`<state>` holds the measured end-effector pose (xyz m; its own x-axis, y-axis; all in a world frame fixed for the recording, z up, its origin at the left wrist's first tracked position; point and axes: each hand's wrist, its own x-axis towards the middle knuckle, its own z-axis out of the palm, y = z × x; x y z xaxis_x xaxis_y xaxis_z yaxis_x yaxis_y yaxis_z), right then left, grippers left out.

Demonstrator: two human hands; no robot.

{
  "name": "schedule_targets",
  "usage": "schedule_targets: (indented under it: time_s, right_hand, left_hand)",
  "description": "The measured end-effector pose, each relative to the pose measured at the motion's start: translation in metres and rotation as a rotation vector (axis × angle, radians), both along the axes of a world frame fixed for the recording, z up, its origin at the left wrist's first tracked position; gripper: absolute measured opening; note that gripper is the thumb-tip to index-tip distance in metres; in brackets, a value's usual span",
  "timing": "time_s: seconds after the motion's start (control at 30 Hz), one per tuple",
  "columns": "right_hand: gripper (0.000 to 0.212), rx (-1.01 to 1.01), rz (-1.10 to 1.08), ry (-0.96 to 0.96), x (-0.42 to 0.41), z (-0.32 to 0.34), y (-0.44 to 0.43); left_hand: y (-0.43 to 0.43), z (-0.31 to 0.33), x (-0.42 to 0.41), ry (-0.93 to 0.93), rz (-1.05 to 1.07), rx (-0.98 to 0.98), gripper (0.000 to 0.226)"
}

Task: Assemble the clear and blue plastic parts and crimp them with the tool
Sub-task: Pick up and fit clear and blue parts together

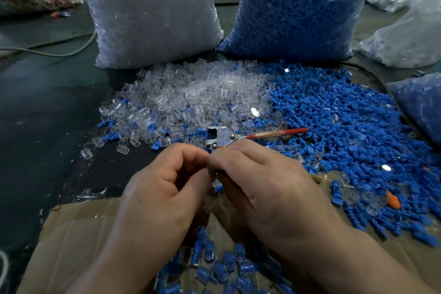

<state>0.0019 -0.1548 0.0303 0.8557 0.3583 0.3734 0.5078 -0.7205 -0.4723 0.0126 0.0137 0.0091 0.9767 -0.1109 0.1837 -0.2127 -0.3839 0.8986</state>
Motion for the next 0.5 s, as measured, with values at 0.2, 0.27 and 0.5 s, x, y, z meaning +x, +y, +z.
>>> schedule_targets:
  time_s: [0.2, 0.27, 0.5]
  right_hand:
    - [0.028, 0.005, 0.027, -0.008, -0.001, 0.000, 0.000]
    - [0.030, 0.025, 0.040, -0.009, 0.000, -0.001, 0.000]
    - [0.066, -0.341, -0.368, 0.091, 0.017, -0.004, -0.020]
  left_hand:
    - [0.002, 0.007, 0.001, 0.198, -0.061, -0.148, 0.031]
    - [0.003, 0.005, 0.001, 0.224, -0.038, -0.160, 0.036]
    - [0.006, -0.004, 0.007, 0.305, 0.036, -0.297, 0.023]
